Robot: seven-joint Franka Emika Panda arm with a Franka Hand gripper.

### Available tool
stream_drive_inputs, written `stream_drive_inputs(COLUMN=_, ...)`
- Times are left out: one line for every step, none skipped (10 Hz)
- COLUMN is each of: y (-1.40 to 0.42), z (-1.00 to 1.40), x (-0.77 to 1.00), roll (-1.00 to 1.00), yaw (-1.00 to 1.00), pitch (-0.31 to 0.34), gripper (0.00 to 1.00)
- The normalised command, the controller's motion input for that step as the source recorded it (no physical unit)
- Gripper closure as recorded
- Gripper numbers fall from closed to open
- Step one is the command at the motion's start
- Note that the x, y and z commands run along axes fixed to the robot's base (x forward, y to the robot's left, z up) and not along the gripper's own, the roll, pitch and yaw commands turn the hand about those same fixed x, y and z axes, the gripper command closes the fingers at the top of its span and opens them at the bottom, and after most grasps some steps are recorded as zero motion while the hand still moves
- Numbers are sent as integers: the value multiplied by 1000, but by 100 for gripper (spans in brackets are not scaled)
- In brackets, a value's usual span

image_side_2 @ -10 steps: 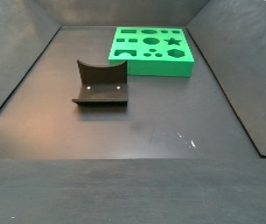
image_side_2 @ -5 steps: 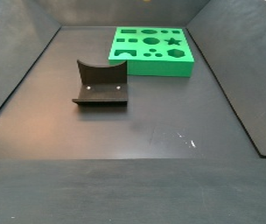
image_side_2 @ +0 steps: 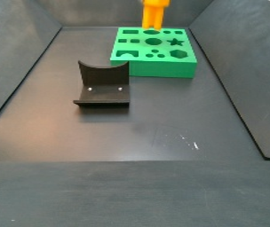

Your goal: Insert the 3 prong object.

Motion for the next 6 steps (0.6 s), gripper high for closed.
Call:
stream_drive_inputs(y=809, z=-446, x=-86, roll=43, yaw=69, pitch=0, gripper=100)
stream_drive_inputs(y=677, z=-420, x=-43, roll=0, yaw=103, pitch=-6, gripper=100)
stream_drive_inputs(y=440, z=-409, x=0, roll=-281, yaw=89, pitch=-26, gripper=100)
stream_drive_inputs(y=186, z=-289, x=0, roll=-344, yaw=180, pitch=-27, gripper=100)
stream_drive_inputs(y=9, z=-163, x=0, roll=-341, yaw=186, pitch=-47, gripper=100)
stream_drive_inputs(y=0, z=-154, x=0, roll=-216, yaw=120, pitch=-47, gripper=100)
